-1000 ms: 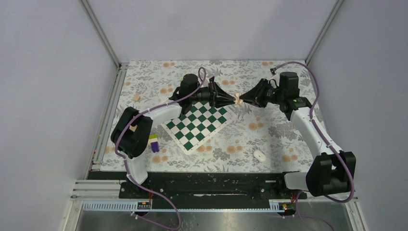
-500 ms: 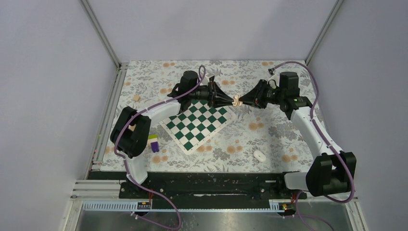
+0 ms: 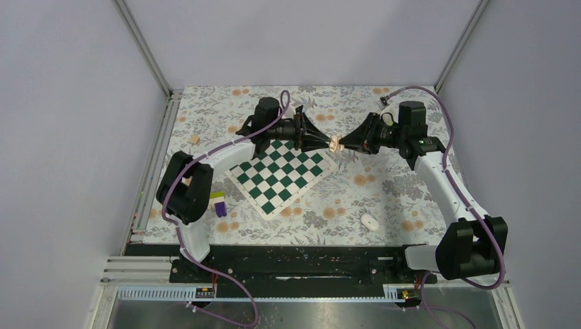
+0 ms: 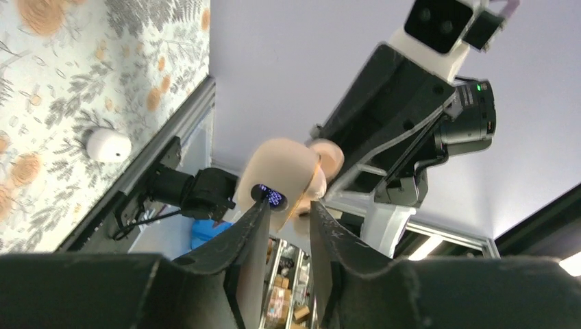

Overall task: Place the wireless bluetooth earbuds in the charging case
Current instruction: Place the earbud in the charging case.

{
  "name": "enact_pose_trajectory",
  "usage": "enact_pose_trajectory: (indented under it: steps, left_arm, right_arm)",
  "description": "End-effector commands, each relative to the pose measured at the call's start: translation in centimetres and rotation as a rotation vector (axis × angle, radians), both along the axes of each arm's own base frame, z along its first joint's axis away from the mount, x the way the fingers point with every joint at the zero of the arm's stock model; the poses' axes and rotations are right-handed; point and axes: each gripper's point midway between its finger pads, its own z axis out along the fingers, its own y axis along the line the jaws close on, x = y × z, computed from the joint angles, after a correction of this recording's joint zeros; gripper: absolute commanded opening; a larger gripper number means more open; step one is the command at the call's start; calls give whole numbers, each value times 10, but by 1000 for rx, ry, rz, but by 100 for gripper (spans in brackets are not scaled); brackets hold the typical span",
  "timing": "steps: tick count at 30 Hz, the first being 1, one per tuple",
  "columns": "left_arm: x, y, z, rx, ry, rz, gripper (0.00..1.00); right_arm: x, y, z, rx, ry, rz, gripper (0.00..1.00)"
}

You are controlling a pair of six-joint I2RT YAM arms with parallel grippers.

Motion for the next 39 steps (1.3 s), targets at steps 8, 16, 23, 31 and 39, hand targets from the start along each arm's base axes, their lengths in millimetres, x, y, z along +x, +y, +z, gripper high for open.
enact_pose_trajectory:
  steps: [8, 16, 23, 31, 39]
  left_arm:
    - [20, -3, -6, 27, -26, 39, 32]
    - [24, 4, 6, 35, -77, 68, 38]
    - [30, 19, 14, 99, -150, 141, 48]
    - [27, 30, 18, 160, -220, 182, 55]
    - [31, 60, 38, 311, -481, 302, 52]
  right_arm:
    - [-23, 15, 45, 108, -103, 152, 0]
    - [-27, 16, 35, 110, -67, 155, 0]
    - [-27, 15, 30, 107, -49, 141, 0]
    - [-28, 14, 30, 106, -45, 134, 0]
    - [-26, 11, 24, 85, 13, 94, 0]
